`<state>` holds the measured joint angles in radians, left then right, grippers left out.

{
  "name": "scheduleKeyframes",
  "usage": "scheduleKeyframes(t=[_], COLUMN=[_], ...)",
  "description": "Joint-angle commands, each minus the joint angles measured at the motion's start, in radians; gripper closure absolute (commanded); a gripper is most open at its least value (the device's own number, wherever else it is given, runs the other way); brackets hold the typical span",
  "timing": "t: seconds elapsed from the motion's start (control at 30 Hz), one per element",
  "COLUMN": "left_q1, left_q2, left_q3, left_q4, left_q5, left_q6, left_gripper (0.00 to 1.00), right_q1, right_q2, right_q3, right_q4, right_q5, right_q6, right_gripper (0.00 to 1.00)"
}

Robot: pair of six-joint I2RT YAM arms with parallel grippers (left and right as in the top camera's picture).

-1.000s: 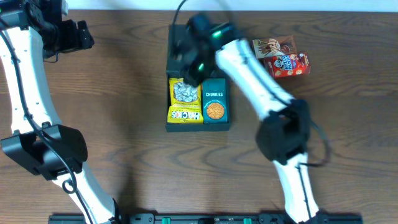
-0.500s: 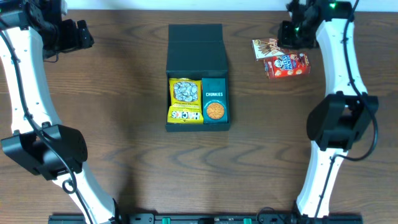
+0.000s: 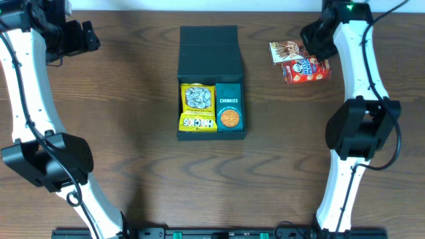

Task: Pack container
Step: 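Move the right gripper to the red Hello Panda box and grasp it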

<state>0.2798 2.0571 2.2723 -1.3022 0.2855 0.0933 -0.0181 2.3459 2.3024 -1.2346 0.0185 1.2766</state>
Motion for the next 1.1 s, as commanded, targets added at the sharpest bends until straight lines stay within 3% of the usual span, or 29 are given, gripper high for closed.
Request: scheduleKeyframes(t=[0.0, 0.07, 0.13, 0.2, 0.27, 0.3, 0.67, 0.93, 1.07], left_q1=[0.001, 0.001, 0.001, 0.001, 0.001, 0.001, 0.001, 0.002, 0.002], left_q2=[-0.001, -0.001, -0.001, -0.001, -0.001, -0.001, -0.001, 0.0, 0.0], left_q3=[0.002, 0.002, 0.002, 0.002, 0.002, 0.002, 0.001, 0.0, 0.0], left_q4=[-0.003, -0.003, -0.003, -0.003, -0.004, -0.004, -0.003, -0.008, -0.011], left_q5=[0.004, 0.004, 0.004, 0.004, 0.004, 0.004, 0.003, 0.003, 0.003], left_q6=[-0.012, -0.012, -0.012, -0.011, -0.011, -0.011, -0.011, -0.011, -0.011], left_gripper=[0.05, 0.05, 0.05, 0.05, 0.05, 0.05, 0.05, 0.05, 0.05], right_q1=[-0.001, -0.004, -0.008, -0.009, -0.008, -0.008, -0.014, -0.046, -0.06], right_q2=[0.014, 0.024, 0.028, 0.029, 0.029, 0.029, 0.039, 0.15, 0.178], right_q3=[0.004, 0.003, 0.003, 0.003, 0.003, 0.003, -0.006, -0.006, -0.006], right_q4=[-0.051, -0.082, -0.066, -0.056, -0.055, -0.056, -0.018, -0.01, 0.002], right_q5=[0.058, 0.024, -0.024, -0.037, -0.024, -0.015, 0.08, -0.14, -0.16], right_q6=[0.378, 0.51, 0.53, 0.525, 0.491, 0.464, 0.297, 0.308, 0.299], right_gripper=[0.98, 0.99, 0.94, 0.5, 0.14, 0.01, 0.01, 0.01, 0.01])
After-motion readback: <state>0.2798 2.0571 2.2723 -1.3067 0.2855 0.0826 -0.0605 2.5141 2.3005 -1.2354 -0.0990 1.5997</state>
